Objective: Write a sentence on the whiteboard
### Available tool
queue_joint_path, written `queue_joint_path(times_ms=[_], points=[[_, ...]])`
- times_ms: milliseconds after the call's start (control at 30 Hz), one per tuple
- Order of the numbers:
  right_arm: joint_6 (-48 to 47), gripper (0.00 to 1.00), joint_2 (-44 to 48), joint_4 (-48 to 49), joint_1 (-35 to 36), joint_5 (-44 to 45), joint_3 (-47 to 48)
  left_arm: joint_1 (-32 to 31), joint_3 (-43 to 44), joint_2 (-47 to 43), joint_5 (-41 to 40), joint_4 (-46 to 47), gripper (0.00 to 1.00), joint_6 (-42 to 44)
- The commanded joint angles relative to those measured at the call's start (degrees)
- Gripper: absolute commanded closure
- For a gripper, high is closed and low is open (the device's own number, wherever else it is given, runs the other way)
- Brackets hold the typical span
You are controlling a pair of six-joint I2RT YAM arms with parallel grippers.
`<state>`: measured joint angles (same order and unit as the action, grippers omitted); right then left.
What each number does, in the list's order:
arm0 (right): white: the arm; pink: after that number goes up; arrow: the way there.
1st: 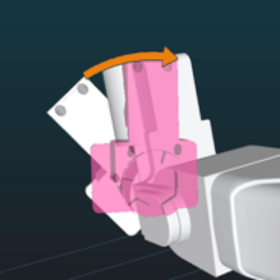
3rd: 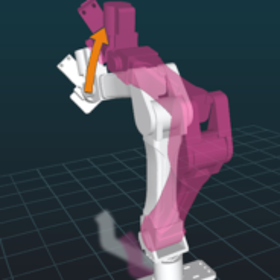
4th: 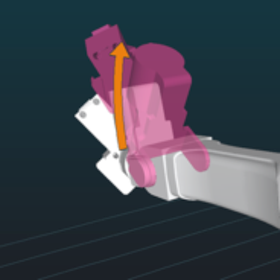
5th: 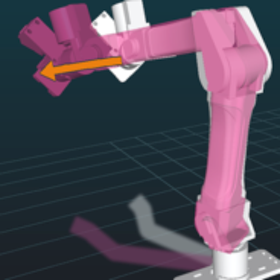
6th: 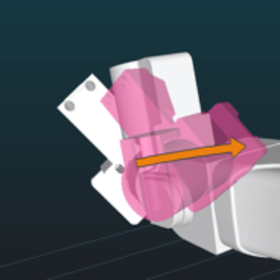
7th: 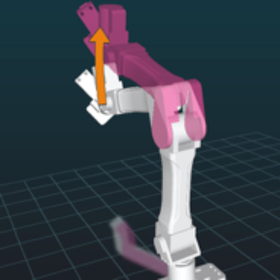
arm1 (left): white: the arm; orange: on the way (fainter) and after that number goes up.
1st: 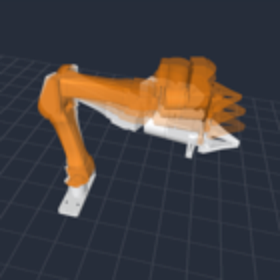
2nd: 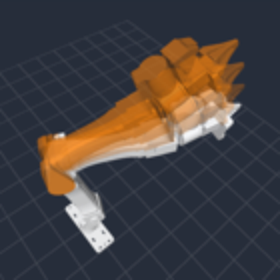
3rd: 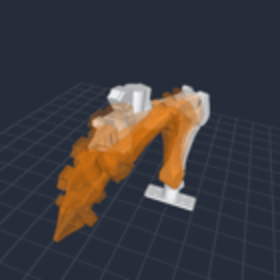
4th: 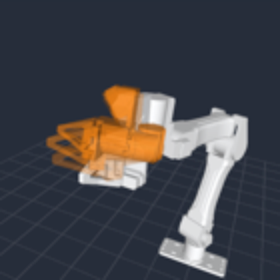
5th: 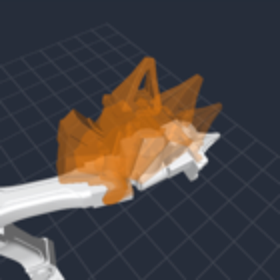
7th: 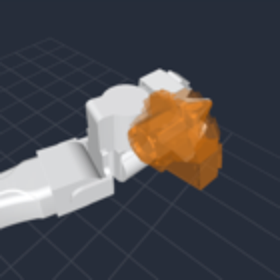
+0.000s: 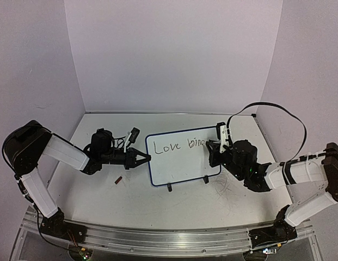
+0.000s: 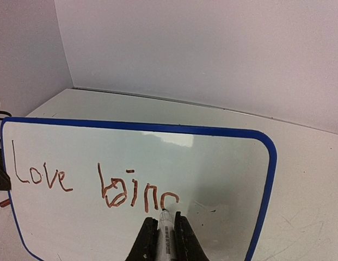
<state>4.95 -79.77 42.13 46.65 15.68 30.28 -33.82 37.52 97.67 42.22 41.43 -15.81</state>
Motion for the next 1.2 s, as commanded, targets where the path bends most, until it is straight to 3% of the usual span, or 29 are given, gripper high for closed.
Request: queue_joint_path(times_ms=[0, 667, 1167], points=[[-1.3, 1.00, 1.2, -1.6, -0.2, 3.5, 0.6, 0.2, 2.0, -1.1, -2.3, -1.6, 1.00, 3.1], [-4.5, 1.00, -0.4, 0.6, -1.9, 3.6, 6.6, 0.2, 2.2, -1.1, -2.3, -1.7, 1.00, 3.2], [1.5, 1.00, 0.6, -2.0, -1.8, -0.1, -0.3, 0.2, 2.0, -1.0, -2.5, -1.7, 1.00, 3.4]])
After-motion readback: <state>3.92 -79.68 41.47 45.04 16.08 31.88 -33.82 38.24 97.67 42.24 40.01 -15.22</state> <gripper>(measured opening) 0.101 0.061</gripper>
